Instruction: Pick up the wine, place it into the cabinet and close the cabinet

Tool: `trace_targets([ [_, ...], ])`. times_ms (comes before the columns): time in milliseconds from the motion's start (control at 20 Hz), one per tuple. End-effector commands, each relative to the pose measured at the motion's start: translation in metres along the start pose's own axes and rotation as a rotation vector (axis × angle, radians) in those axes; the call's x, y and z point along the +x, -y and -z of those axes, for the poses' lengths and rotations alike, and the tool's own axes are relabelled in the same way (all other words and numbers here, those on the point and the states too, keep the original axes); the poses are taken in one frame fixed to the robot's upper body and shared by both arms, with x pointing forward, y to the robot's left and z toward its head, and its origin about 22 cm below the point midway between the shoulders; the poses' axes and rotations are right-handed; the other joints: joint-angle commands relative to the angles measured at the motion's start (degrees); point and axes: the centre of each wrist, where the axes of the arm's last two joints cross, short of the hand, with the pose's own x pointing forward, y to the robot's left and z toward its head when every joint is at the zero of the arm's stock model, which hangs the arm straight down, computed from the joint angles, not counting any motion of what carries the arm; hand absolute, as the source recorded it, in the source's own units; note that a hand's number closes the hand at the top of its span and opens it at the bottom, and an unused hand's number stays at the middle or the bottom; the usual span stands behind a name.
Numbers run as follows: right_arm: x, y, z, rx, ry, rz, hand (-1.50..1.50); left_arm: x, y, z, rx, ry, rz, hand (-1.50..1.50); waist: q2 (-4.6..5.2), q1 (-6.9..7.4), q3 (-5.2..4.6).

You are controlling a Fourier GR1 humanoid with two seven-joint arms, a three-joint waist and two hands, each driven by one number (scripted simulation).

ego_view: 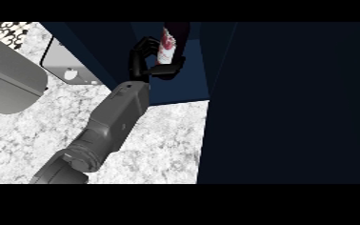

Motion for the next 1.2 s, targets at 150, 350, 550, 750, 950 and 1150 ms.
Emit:
trace_targets([
  [150, 0.007, 0.0, -0.007, 0.044, 0.021, 0.022, -1.5, -0.022, -0.01, -0.015, 0.007, -0.103, -0.141, 1.5, -0.09, -1.52, 0.01],
  [350, 0.003, -0.004, -0.003, 0.057, 0.019, 0.026, -1.5, -0.03, -0.015, -0.02, -0.015, -0.09, -0.134, 1.5, 0.04, -1.96, 0.0],
  [550, 0.002, -0.003, 0.008, 0.048, 0.009, 0.026, -1.5, -0.045, -0.024, -0.032, -0.026, -0.105, -0.186, 1.5, 0.11, -2.27, -0.09],
  [750, 0.004, -0.006, -0.006, 0.072, 0.022, 0.027, -1.5, -0.062, -0.035, -0.046, 0.006, -0.154, -0.179, 1.5, -0.13, -4.08, -0.09],
  [950, 0.0, -0.005, 0.001, 0.064, 0.017, 0.048, -1.5, -0.059, -0.033, -0.044, 0.024, -0.141, -0.153, 1.5, 0.19, -4.33, -0.11],
  [1150, -0.001, -0.009, 0.001, 0.09, 0.012, 0.051, -1.5, -0.074, -0.042, -0.057, 0.042, -0.163, -0.128, 1.5, -0.11, -4.46, -0.15],
])
